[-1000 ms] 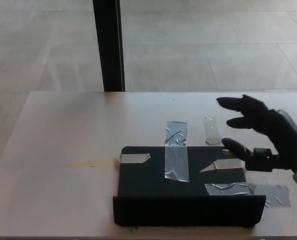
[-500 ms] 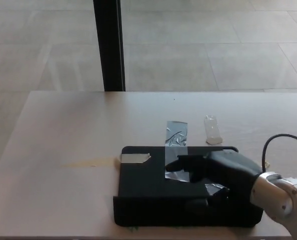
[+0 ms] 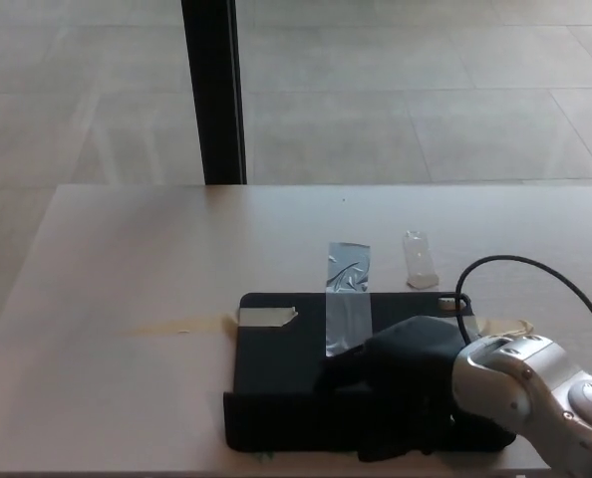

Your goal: The robot uses its right hand to open a folded tablet cover kept in the middle of the desk

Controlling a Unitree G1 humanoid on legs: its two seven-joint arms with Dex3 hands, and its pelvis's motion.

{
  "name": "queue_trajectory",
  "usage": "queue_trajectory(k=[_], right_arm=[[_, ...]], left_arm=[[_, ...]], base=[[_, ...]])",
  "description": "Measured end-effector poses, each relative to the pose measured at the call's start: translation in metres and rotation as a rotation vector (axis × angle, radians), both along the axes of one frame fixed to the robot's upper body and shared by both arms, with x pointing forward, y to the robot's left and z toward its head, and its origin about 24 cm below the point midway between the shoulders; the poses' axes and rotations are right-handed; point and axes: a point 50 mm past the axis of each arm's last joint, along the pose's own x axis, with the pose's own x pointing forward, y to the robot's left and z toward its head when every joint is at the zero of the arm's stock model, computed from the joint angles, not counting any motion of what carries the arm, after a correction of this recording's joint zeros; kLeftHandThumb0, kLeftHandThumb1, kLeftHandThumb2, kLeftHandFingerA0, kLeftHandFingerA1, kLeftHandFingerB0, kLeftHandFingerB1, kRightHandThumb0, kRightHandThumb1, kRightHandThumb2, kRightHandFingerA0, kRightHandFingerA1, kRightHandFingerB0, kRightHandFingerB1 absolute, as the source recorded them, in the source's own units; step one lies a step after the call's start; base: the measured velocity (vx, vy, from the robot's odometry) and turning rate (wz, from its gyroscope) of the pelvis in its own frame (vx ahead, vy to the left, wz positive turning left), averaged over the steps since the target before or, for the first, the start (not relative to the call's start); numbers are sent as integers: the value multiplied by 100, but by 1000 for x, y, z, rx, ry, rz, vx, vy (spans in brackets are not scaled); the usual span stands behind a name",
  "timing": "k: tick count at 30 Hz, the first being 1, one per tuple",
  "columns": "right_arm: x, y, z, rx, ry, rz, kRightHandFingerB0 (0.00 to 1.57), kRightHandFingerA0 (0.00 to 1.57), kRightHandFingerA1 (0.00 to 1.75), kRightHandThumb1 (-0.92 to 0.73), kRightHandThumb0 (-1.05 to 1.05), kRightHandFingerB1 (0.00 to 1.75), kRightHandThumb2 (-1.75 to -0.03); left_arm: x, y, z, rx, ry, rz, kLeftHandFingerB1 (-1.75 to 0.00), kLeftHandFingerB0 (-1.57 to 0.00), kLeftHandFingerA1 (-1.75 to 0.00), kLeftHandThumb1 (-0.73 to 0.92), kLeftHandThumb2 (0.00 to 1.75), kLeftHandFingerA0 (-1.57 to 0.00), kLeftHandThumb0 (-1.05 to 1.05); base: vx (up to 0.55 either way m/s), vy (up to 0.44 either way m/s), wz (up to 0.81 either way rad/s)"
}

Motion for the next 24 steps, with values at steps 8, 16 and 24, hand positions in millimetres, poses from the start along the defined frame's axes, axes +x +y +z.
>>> queue_trajectory(k=[8, 16, 24], right_arm=[[-2, 14, 4, -110, -13, 20, 46, 54, 80, -61, -95, 63, -102], [-22, 18, 7, -112, -8, -12, 7, 28, 63, -58, -91, 43, -98], [-51, 9, 17, -40, -48, -75, 32, 61, 84, -66, -101, 56, -105]], left_arm=[[0, 0, 0, -3, -4, -1, -63, -40, -87, 74, 62, -68, -73], [2, 0, 0, -3, -8, -2, -61, -39, -83, 74, 62, -63, -71], [3, -1, 1, -4, -12, -2, -64, -40, -86, 74, 62, -66, -74]], base=[[0, 0, 0], [0, 0, 0], [0, 0, 0]])
